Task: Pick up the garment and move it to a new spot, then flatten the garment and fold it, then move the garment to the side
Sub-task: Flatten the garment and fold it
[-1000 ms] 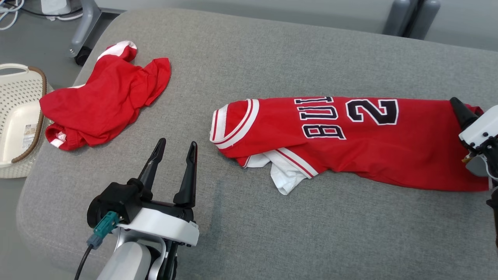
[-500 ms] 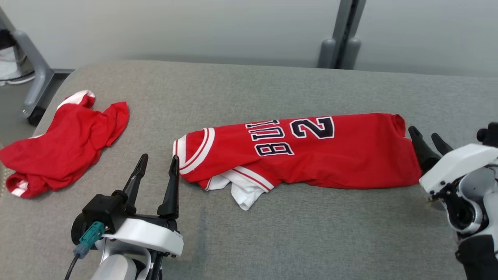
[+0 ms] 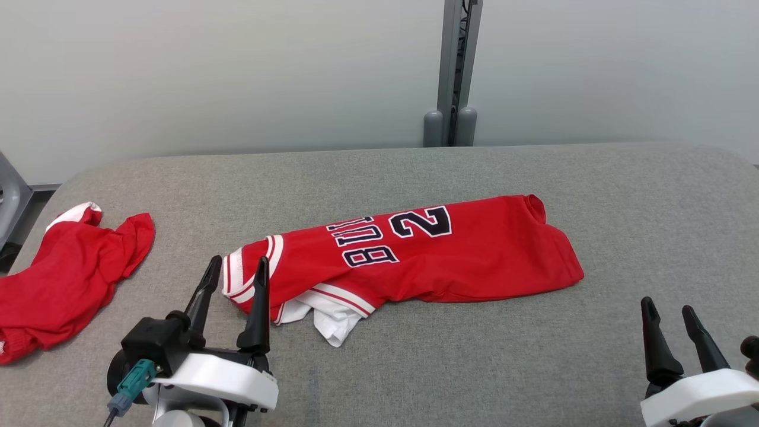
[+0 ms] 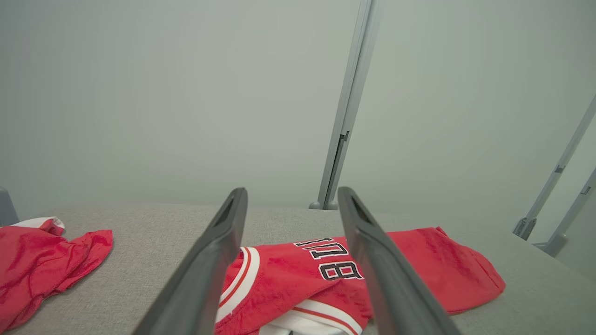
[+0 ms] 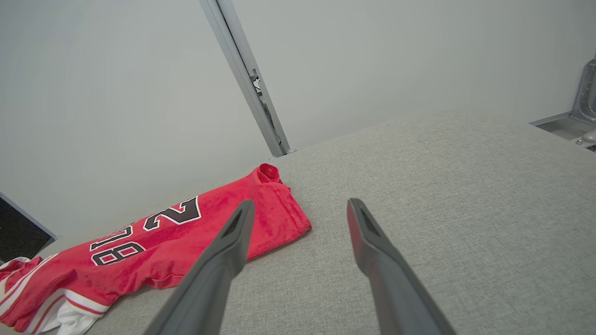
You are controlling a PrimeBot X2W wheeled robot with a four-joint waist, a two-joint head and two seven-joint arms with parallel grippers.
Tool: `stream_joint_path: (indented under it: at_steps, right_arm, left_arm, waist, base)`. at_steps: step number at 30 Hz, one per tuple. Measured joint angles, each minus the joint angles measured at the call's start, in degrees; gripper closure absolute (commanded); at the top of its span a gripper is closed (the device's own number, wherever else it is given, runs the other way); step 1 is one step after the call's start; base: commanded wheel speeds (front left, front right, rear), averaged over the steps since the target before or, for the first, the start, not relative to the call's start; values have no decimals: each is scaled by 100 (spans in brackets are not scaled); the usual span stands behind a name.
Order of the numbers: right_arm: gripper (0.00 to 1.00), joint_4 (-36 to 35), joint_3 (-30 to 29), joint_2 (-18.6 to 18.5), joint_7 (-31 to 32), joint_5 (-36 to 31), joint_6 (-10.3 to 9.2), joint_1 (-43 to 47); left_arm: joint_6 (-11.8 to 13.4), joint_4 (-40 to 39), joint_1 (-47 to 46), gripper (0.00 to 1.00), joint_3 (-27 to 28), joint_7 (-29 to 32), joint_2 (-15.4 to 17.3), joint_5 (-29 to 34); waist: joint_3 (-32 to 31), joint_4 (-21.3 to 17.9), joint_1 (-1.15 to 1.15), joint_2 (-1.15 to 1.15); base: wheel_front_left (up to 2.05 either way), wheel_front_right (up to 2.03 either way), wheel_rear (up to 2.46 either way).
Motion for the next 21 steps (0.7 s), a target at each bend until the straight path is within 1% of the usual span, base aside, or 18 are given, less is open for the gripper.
stream_joint_path:
  at_steps: [4,9,11,15,17,21]
  right_arm:
    - [0,-197,-70,59,-74,-412,0,185]
    - [0,-83,-80,90,165,-523,0,33]
    - [0,116,8,-48,342,-566,0,-195]
    - [0,811,113,-331,784,-506,0,-815]
    - [0,1155,305,-530,998,-505,0,-1123]
    - [0,1788,633,-840,1155,-377,0,-1685]
  left_arm:
    - [29,-53,65,0,-15,1,-10,-9]
    - [47,-96,91,0,-62,38,-15,-18]
    - [47,-141,76,0,-75,45,-19,-18]
    - [46,-185,-62,0,-86,76,-5,-16]
    - [45,-182,-116,0,-86,77,-1,-16]
    - [2,-146,-184,0,-100,76,14,-21]
  waist:
    - [8,-5,0,0]
    - [50,43,0,0]
    - [117,74,0,0]
    - [332,172,0,0]
    - [448,235,0,0]
    - [642,388,0,0]
  base:
    - [0,0,0]
    - [0,0,0]
    - [0,0,0]
    - [0,0,0]
    - [0,0,0]
    - [0,0,0]
